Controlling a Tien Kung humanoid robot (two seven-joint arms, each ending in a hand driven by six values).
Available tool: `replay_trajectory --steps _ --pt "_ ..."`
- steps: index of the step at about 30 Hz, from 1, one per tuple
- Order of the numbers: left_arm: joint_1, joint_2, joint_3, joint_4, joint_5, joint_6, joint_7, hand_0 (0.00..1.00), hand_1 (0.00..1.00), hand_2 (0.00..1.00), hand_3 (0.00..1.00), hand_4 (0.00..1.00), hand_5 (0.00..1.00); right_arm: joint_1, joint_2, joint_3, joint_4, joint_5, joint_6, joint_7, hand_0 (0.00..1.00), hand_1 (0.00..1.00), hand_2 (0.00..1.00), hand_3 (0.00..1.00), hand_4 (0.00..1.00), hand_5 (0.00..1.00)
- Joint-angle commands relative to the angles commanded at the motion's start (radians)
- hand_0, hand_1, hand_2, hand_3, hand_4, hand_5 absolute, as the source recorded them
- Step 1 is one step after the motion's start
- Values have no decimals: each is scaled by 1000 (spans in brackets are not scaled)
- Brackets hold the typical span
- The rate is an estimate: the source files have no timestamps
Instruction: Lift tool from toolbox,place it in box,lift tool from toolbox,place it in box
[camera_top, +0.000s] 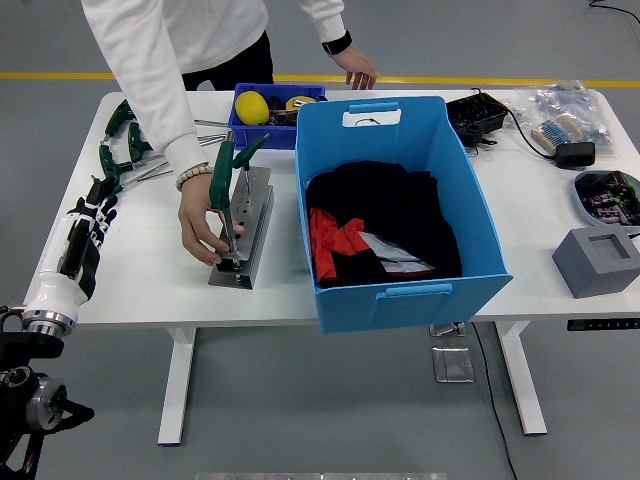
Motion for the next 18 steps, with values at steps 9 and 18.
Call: replay_trajectory --steps 9,18 --pt "0 0 0 -3 14 1 1 998 998 998 906 944 915 4 2 -14 0 18 0 4 627 626 685 548 804 629" --pt "-6 5 -7 -11 36 11 -8 998 998 998 906 947 910 7 0 -18 0 28 -1 6 627 626 684 548 804 630"
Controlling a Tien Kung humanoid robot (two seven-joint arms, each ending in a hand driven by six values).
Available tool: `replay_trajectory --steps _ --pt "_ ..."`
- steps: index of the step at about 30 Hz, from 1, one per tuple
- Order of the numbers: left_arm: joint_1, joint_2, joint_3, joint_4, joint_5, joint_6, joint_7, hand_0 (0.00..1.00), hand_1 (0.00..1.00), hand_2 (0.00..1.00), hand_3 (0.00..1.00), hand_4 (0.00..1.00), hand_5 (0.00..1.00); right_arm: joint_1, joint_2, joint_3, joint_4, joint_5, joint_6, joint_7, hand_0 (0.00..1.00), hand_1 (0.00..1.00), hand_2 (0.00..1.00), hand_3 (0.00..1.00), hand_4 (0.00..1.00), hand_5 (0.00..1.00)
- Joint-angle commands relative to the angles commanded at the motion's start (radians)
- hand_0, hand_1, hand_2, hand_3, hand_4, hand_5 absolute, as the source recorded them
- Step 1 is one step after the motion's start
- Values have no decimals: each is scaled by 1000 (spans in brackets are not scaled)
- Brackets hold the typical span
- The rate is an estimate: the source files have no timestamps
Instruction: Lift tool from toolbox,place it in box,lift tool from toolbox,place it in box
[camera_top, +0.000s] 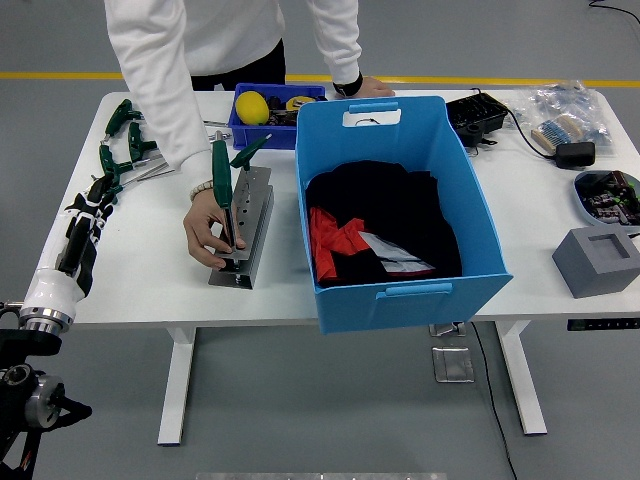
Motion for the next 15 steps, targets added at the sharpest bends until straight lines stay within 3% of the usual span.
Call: replay_trajectory --steps 7,13,14,15 --pt "-10 5 -3 -6 34 5 -4 998 998 998 906 948 897 0 0 16 0 -13 5 -5 647 645 699 551 804 632" --pt "-24 8 -1 -13 49 10 -6 998 998 998 906 948 897 5 0 50 0 -61 57 -94 647 645 699 551 804 632" --pt "-28 10 -2 -15 59 12 -8 998 998 998 907 956 873 5 0 55 0 -65 64 -111 693 712 760 572 807 634" --pt "-32 12 -3 -18 74 17 -10 998 998 998 907 956 873 5 0 54 0 -63 72 -127 693 712 760 572 807 634"
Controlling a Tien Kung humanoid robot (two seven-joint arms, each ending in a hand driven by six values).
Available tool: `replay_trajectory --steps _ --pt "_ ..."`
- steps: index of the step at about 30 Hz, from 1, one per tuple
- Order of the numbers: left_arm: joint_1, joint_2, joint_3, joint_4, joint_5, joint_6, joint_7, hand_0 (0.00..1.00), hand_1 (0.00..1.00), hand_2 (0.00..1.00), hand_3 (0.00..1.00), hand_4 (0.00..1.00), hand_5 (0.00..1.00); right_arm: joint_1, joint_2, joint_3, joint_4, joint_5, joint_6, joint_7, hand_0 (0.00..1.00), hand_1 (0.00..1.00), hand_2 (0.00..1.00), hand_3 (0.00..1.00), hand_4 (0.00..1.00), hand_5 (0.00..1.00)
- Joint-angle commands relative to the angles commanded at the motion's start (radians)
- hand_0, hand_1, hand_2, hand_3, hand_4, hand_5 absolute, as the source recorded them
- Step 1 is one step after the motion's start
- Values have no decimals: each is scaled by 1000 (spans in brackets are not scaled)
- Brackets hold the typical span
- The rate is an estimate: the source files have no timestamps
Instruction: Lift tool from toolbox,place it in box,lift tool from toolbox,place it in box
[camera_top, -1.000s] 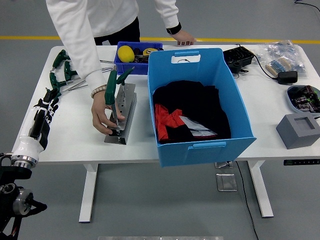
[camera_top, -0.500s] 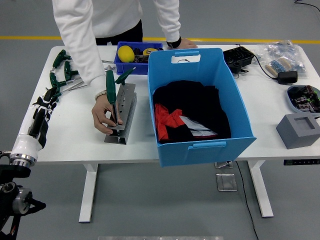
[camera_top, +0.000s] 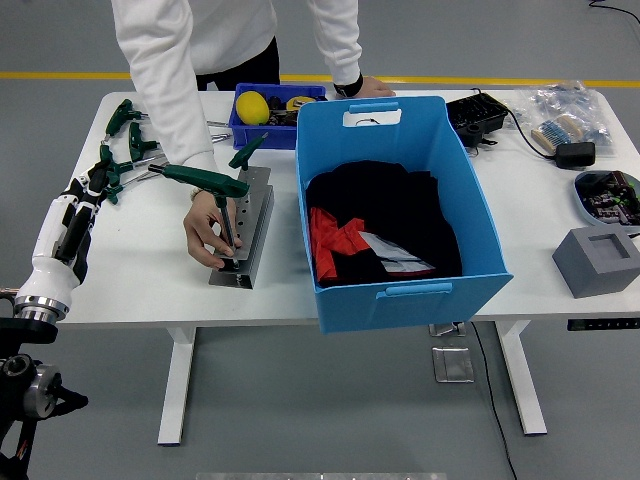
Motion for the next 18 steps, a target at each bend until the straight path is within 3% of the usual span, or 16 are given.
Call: replay_trajectory --steps 3,4,10,11,16,17,18 --pt "-17 13 -3 -11 61 12 -9 998 998 998 907 956 873 1 -1 -6 0 9 19 -25 693 712 760 572 807 634" --pt "-24 20 -5 -17 92 17 -12 998 998 998 919 998 737 1 -1 -7 0 11 26 -30 707 735 791 616 810 638" --pt "-69 61 -29 -82 322 34 -18 998 998 998 919 998 737 0 -2 -23 0 46 27 -24 707 735 791 616 810 638" --pt "-77 69 -31 -96 361 28 -21 998 998 998 960 998 631 0 -2 -26 0 49 27 -22 700 715 782 615 809 632" --pt "-136 140 16 -163 575 -47 -42 998 998 998 960 998 631 1 -2 -32 0 54 19 -2 700 715 782 615 809 632" --pt "-150 158 35 -176 621 -69 -42 998 998 998 967 998 537 1 -2 -32 0 52 20 -1 705 711 774 595 806 632" --pt "-160 169 48 -185 660 -85 -41 998 998 998 967 998 537 1 -2 -31 0 50 21 -1 705 711 774 595 806 632"
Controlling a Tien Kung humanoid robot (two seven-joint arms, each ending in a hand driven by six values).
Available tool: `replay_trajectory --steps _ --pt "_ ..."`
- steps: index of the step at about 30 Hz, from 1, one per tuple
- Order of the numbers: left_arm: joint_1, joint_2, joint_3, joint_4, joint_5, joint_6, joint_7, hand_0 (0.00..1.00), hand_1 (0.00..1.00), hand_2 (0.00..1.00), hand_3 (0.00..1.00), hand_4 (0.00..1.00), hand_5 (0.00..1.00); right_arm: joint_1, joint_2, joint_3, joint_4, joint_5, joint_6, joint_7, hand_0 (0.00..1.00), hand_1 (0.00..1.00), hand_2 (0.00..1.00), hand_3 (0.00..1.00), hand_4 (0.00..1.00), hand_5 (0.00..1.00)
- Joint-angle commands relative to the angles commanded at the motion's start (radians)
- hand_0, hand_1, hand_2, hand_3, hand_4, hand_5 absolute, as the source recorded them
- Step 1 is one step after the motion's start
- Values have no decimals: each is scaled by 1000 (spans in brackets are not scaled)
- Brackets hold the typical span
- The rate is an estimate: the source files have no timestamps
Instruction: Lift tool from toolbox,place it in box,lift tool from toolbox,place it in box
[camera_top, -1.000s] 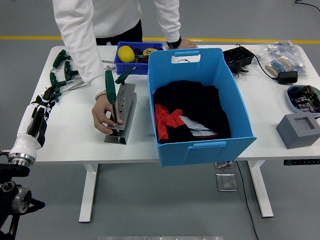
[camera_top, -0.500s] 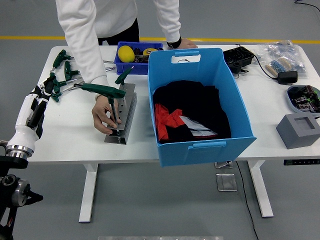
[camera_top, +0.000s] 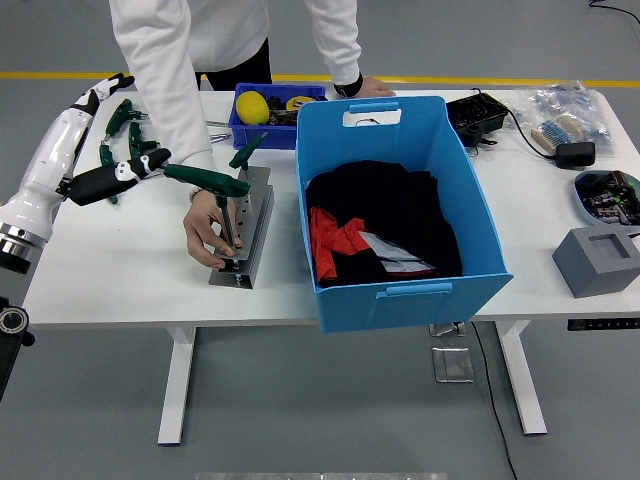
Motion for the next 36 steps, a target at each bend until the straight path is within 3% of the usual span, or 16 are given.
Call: replay_trajectory --steps 3,4,6,9,10,14,16,17,22,23,28,29,34,35,36 --pt "-32 28 41 -23 123 -58 6 998 998 998 967 998 537 0 0 -3 0 -2 4 -1 705 711 774 595 806 632" --pt "-44 35 55 -29 169 -72 -1 998 998 998 998 998 385 0 0 -5 0 -3 6 -2 703 711 772 589 808 635" --pt "-66 48 82 -32 254 -92 -13 998 998 998 998 998 385 1 -1 -9 0 -2 7 -3 703 711 772 589 808 635" --pt "-103 67 129 -26 255 -124 -15 998 998 998 998 998 385 0 -2 -12 0 0 8 -3 703 711 772 589 808 635" --pt "-119 72 150 -20 255 -144 -9 998 998 998 979 998 336 0 -2 -12 0 -1 8 -2 699 710 771 593 825 650" --pt "-176 78 204 19 255 -208 32 998 998 998 979 998 336 -1 -1 -13 0 -2 8 -2 699 710 771 593 825 650" --pt "-203 80 223 46 255 -226 52 998 998 998 979 998 336 -2 -1 -12 0 -6 8 -2 699 710 771 593 825 650" --pt "-217 81 235 64 255 -232 62 970 961 919 920 998 356 -3 -1 -11 0 -9 7 0 703 709 768 588 825 652" --pt "-270 81 280 141 255 -262 107 970 961 919 920 998 356 -6 0 -14 0 -7 5 2 703 709 768 588 825 652" --pt "-278 82 289 154 255 -265 114 880 847 750 866 998 390 -7 1 -13 0 -7 4 3 702 708 765 586 826 655" --pt "-305 84 317 199 255 -271 142 880 847 750 866 998 390 -11 1 -16 0 2 -3 8 702 708 765 586 826 655" --pt "-309 84 323 206 255 -269 148 777 729 616 795 998 438 -12 2 -16 0 1 -4 9 702 707 762 583 826 655" --pt "-325 85 347 229 255 -261 170 777 729 616 795 998 438 -14 1 -17 0 -3 -5 12 702 707 762 583 826 655" --pt "-328 85 351 232 255 -260 172 626 557 430 673 998 555 -15 1 -17 0 -2 -5 13 702 705 759 581 826 656" --pt "-331 86 356 237 255 -259 174 626 557 430 673 998 555 -15 1 -19 0 -1 -5 13 702 705 759 581 826 656"
